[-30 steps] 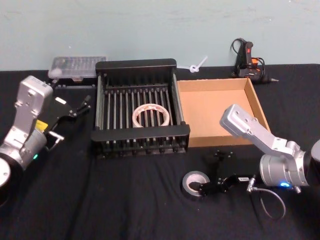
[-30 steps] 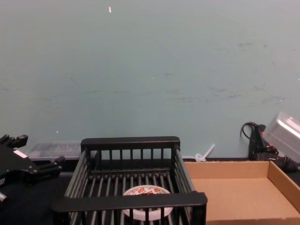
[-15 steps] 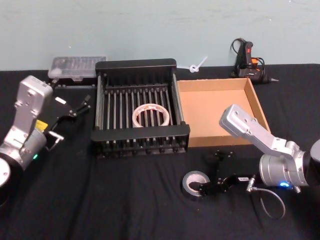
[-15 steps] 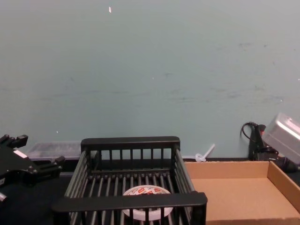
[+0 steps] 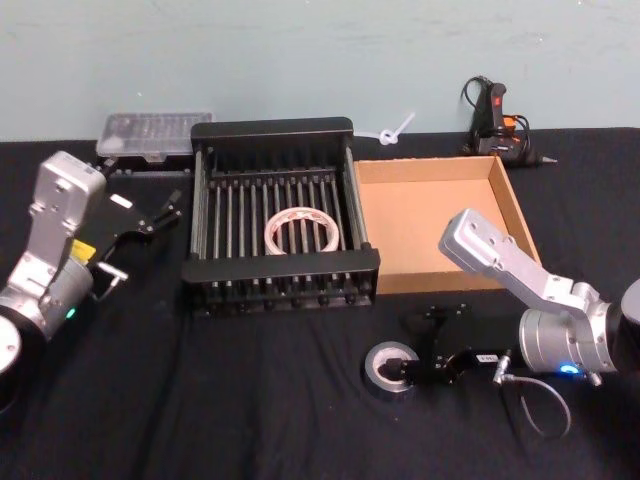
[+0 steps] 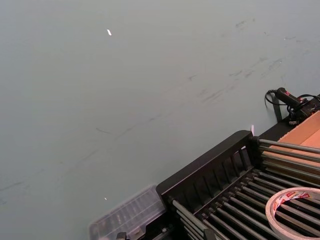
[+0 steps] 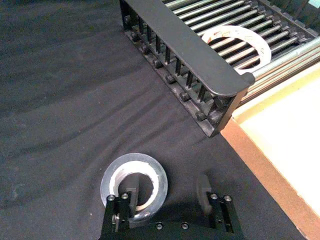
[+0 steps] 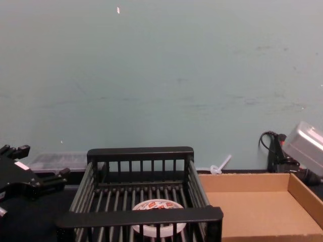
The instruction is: Pick up the white tape and place it into the black box , Pick up the silver tape and place it into the brown box.
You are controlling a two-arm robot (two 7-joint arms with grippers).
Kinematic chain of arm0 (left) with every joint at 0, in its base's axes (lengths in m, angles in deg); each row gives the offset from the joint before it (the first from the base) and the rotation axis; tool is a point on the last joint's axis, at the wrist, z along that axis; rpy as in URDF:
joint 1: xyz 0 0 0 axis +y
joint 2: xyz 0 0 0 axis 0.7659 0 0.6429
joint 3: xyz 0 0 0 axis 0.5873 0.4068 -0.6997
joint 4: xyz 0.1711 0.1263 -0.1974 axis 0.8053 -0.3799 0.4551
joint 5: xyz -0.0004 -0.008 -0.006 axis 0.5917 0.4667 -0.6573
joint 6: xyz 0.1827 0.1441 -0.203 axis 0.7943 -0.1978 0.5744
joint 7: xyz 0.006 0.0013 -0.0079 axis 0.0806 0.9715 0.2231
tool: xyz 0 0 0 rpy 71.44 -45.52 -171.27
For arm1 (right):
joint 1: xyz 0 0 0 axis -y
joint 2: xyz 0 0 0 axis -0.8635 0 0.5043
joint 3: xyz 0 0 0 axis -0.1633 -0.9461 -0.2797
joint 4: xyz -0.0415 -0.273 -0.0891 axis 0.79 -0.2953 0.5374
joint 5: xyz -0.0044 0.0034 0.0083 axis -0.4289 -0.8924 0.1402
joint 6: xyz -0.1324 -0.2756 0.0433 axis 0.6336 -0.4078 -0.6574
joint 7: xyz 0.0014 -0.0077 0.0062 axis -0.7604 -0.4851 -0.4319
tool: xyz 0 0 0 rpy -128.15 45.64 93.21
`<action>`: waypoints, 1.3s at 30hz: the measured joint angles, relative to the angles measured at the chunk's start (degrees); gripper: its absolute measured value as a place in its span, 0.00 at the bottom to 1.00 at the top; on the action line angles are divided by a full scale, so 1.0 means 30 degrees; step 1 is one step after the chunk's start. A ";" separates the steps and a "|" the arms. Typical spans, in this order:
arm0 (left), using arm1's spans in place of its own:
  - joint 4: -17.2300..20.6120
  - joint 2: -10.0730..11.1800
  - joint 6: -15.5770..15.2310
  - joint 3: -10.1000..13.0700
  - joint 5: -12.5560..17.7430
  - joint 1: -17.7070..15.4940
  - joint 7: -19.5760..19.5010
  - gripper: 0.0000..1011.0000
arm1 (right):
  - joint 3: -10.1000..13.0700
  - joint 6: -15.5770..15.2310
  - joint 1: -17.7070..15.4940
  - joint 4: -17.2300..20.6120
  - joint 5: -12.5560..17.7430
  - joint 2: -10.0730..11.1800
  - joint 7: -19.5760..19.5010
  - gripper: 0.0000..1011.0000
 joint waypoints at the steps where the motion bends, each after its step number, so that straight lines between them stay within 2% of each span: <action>1: 0.0000 0.0000 0.0000 0.0000 0.0000 0.0000 0.0000 0.99 | 0.0001 0.0000 0.0000 0.0000 -0.0001 0.0000 0.0001 0.73; 3: 0.0000 0.0000 0.0000 0.0000 -0.0001 0.0000 0.0001 0.99 | 0.0003 0.0001 -0.0001 0.0002 -0.0001 0.0000 0.0001 0.70; 6: 0.0001 0.0001 0.0000 0.0000 0.0000 -0.0001 0.0001 0.99 | 0.0008 0.0000 0.0000 0.0008 0.0000 -0.0001 0.0002 0.56; 9: 0.0000 0.0000 0.0000 -0.0001 0.0000 0.0000 0.0001 0.99 | 0.0008 0.0000 -0.0002 0.0012 0.0000 -0.0001 0.0002 0.50; 13: 0.0000 0.0001 0.0000 0.0000 -0.0001 0.0000 0.0001 0.99 | 0.0009 0.0001 -0.0001 0.0013 0.0001 -0.0001 0.0002 0.34; 16: 0.0000 0.0000 0.0000 0.0000 0.0000 0.0000 0.0001 0.99 | 0.0009 0.0000 -0.0001 0.0014 0.0004 -0.0001 0.0003 0.27; 17: 0.0000 0.0000 -0.0001 -0.0001 0.0000 0.0001 0.0001 0.99 | 0.0009 0.0000 -0.0001 0.0013 0.0004 -0.0001 0.0003 0.20; 23: 0.0000 0.0000 0.0000 0.0000 -0.0001 0.0000 0.0000 0.99 | 0.0010 0.0000 -0.0001 0.0014 0.0016 -0.0001 0.0003 0.13; 39: 0.0000 0.0000 0.0000 0.0000 0.0000 0.0000 0.0001 0.99 | 0.0019 0.0005 -0.0010 0.0012 0.0046 -0.0003 0.0001 0.13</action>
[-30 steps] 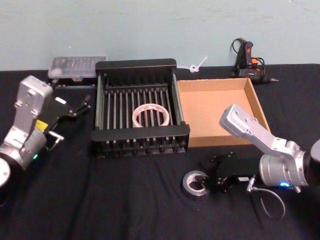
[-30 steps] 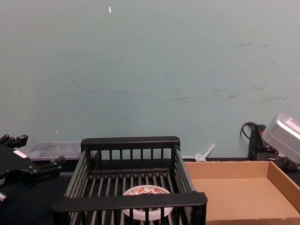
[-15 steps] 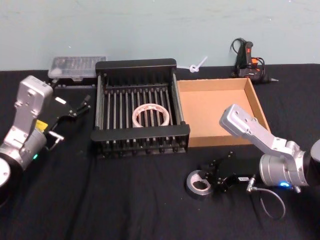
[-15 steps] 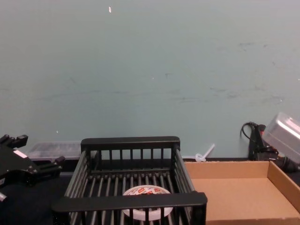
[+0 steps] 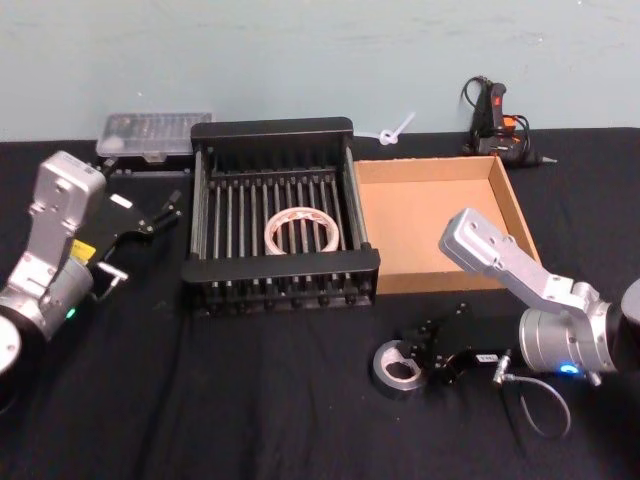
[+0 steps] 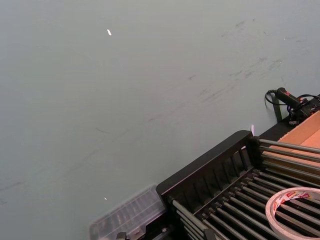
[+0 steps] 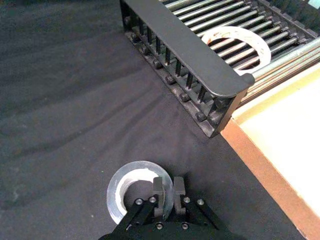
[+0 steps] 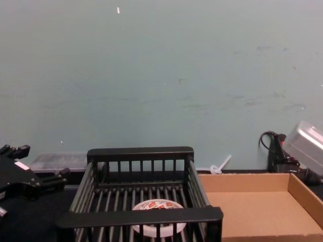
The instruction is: Pick up the white tape and place it into the black box , Pick up the silver tape and place it into the brown box.
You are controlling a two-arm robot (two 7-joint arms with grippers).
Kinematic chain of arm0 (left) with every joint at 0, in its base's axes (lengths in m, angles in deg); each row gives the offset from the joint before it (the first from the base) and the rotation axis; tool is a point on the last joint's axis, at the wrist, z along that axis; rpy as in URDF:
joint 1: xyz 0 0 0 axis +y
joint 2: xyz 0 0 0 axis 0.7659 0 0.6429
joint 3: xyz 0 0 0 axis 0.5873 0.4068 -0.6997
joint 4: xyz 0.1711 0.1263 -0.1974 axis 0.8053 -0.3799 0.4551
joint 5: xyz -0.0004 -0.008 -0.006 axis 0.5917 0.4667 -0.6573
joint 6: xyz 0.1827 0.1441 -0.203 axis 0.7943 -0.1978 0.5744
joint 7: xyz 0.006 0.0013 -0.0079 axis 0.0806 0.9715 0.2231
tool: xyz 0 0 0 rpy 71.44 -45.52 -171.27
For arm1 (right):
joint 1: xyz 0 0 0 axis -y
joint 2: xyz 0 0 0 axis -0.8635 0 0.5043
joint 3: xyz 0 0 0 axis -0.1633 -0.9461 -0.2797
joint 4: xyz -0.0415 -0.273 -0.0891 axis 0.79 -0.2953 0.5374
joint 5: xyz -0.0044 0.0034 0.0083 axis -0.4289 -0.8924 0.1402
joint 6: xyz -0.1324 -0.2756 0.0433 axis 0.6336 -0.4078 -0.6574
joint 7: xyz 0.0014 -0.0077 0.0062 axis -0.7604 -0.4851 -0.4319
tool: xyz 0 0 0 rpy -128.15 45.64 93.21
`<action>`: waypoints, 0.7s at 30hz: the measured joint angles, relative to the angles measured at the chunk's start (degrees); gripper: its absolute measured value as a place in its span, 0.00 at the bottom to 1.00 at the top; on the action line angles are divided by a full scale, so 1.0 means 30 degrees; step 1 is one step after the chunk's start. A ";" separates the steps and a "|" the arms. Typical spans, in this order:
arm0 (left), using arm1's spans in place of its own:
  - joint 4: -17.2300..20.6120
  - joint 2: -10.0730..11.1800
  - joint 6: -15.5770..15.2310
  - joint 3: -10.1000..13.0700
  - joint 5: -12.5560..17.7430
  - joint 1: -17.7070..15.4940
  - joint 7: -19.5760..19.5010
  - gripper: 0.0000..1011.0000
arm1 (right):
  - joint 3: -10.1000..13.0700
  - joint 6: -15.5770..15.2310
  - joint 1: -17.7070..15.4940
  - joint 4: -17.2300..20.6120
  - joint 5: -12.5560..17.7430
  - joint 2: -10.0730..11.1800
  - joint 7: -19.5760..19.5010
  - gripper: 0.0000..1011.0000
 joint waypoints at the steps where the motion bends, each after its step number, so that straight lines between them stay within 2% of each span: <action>1: 0.0000 0.0000 0.0000 -0.0001 0.0000 0.0001 0.0000 0.99 | 0.0026 0.0007 -0.0014 0.0000 0.0022 -0.0002 -0.0002 0.13; 11: 0.0000 0.0000 0.0000 0.0000 0.0000 0.0000 0.0000 0.99 | 0.0803 0.0065 -0.0235 0.0449 0.0602 0.0121 -0.0428 0.13; 18: 0.0000 0.0000 0.0000 0.0000 0.0000 0.0000 0.0000 0.99 | 0.2190 0.0378 -0.0087 0.0580 0.1175 0.0056 -0.1558 0.13; 21: 0.0000 0.0000 0.0000 0.0000 0.0000 0.0000 0.0000 0.99 | 0.2556 0.0450 0.0036 0.0494 0.1262 -0.0040 -0.1904 0.13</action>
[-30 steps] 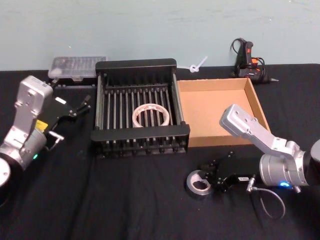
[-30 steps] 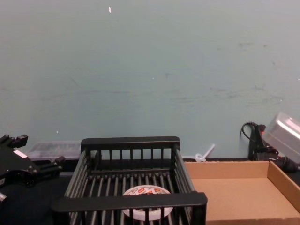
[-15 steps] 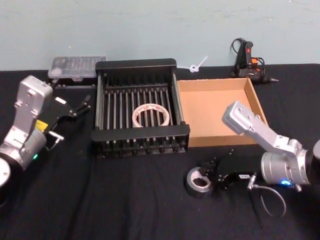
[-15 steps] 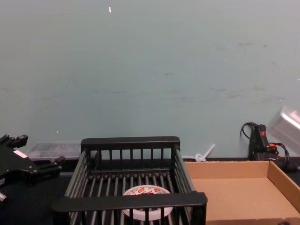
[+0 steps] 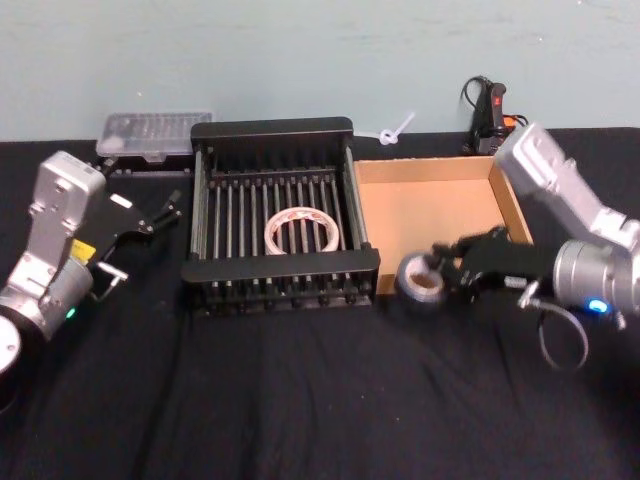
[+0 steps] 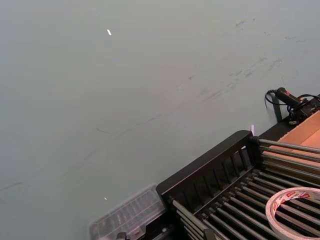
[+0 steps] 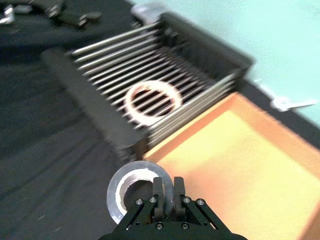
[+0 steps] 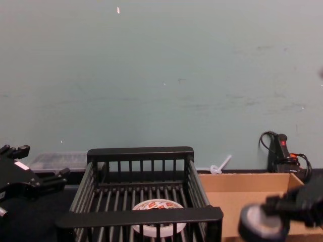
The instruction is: Pick up the white tape and place it into the black box , Pick up the silver tape and place it into the brown box.
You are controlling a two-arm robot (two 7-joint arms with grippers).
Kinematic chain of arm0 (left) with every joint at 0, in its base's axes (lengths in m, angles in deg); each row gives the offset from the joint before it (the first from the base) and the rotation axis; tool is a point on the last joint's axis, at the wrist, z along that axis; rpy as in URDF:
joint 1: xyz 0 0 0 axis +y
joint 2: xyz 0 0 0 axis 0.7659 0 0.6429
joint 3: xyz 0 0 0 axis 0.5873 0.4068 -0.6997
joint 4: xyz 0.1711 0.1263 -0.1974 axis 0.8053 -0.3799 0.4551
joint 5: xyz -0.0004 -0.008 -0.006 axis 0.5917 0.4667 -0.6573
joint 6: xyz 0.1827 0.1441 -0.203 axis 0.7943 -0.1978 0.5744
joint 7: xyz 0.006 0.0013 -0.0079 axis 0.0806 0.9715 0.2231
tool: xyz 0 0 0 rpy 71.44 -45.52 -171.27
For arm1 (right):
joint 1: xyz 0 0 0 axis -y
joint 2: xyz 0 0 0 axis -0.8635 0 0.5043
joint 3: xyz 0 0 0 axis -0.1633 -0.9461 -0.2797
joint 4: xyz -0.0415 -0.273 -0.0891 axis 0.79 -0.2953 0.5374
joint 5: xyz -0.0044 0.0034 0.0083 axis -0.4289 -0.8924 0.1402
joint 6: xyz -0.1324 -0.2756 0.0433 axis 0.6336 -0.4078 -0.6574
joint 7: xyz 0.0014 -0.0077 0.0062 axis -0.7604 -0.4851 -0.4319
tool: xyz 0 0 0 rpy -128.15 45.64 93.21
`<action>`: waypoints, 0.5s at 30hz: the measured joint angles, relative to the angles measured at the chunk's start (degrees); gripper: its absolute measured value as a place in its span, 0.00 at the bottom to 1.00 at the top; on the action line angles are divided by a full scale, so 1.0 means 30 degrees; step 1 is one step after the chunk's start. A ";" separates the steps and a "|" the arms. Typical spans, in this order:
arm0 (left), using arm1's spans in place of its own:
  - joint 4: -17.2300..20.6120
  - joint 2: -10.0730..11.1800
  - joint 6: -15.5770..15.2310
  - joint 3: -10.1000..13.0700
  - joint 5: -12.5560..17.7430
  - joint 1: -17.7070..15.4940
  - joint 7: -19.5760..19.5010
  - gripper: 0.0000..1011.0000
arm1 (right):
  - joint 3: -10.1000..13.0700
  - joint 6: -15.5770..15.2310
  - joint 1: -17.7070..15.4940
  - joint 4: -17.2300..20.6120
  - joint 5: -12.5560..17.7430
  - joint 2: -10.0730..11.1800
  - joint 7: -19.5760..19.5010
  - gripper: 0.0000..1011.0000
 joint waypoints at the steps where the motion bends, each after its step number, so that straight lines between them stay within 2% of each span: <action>1: 0.0000 -0.0001 0.0000 0.0000 -0.0001 0.0000 0.0000 0.99 | 0.0115 0.0028 0.0048 -0.0048 0.0025 -0.0035 -0.0121 0.13; 7: 0.0000 0.0000 0.0000 0.0000 0.0000 0.0001 0.0000 0.99 | 0.0904 0.0130 0.0657 -0.0831 0.0026 -0.0566 -0.1082 0.13; 15: 0.0000 -0.0001 0.0000 0.0000 0.0000 0.0000 0.0000 0.99 | 0.1057 0.0017 0.1424 -0.2121 -0.0734 -0.1320 -0.1810 0.13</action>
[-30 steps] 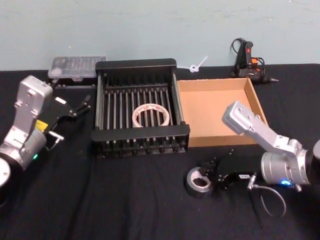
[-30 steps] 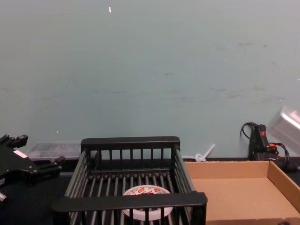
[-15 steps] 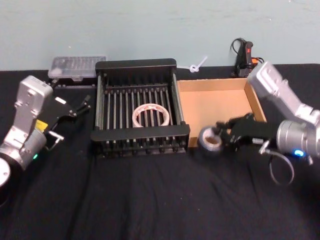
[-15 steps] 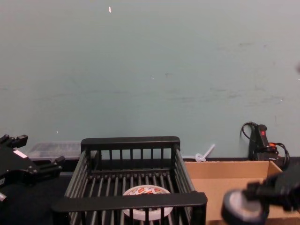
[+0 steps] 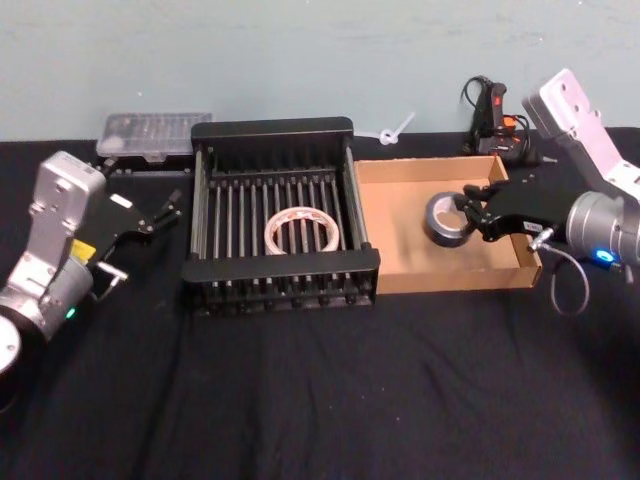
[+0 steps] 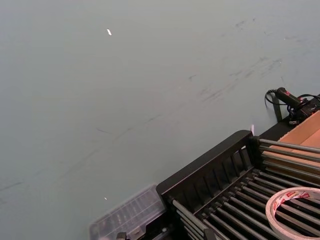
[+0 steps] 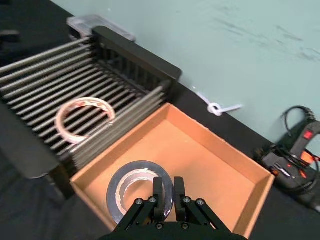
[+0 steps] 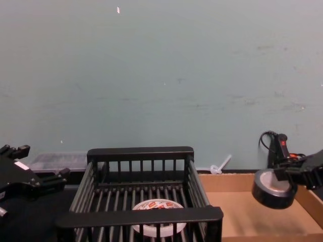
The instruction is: Pick up the white tape and place it into the black box , Pick up the silver tape and place it into the brown box.
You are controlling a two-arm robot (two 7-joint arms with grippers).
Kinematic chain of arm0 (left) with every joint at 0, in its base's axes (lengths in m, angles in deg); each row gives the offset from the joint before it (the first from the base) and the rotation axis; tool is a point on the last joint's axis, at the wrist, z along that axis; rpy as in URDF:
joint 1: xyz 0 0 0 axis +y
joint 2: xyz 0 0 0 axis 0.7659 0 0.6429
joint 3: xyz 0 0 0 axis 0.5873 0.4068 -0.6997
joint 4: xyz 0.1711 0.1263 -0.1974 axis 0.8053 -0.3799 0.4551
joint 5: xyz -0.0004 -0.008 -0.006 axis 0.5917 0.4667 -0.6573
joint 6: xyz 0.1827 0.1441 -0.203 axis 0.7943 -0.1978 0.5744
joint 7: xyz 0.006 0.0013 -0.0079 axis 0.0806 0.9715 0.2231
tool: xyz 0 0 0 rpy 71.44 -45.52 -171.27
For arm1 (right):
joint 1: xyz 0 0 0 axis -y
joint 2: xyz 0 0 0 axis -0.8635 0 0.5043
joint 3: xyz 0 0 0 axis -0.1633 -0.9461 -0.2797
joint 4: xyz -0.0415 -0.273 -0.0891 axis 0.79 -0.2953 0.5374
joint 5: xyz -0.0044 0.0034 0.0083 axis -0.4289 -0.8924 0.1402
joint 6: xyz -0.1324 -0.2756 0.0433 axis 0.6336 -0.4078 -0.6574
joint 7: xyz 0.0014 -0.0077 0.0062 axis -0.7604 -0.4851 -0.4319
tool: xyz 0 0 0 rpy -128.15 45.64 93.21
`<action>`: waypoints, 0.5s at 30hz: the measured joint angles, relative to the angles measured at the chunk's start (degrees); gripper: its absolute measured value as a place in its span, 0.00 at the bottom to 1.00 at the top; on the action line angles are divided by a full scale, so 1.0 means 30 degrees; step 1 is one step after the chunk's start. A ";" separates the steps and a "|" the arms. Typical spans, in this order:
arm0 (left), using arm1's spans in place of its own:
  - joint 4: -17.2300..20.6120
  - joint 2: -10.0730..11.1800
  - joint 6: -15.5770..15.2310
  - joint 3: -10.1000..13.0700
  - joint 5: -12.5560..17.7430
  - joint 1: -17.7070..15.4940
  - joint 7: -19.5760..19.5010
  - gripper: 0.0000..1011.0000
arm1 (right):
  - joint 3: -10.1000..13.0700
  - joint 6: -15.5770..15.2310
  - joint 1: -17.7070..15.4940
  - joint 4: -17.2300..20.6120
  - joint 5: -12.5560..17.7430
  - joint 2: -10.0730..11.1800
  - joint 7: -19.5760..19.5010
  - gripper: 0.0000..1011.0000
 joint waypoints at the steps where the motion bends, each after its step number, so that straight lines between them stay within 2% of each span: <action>1: 0.0000 0.0000 0.0000 -0.0001 0.0000 -0.0001 0.0000 0.99 | -0.0001 -0.0023 0.0157 -0.0297 -0.0161 -0.0169 -0.0098 0.13; 12: -0.0001 0.0001 -0.0001 0.0000 0.0000 0.0000 0.0000 0.99 | 0.0132 0.0064 0.0793 -0.1912 -0.1088 -0.1201 -0.0688 0.13; 15: 0.0001 0.0000 0.0000 -0.0001 0.0000 0.0000 0.0000 0.99 | 0.0132 0.0068 0.0792 -0.1895 -0.1090 -0.1180 -0.0686 0.13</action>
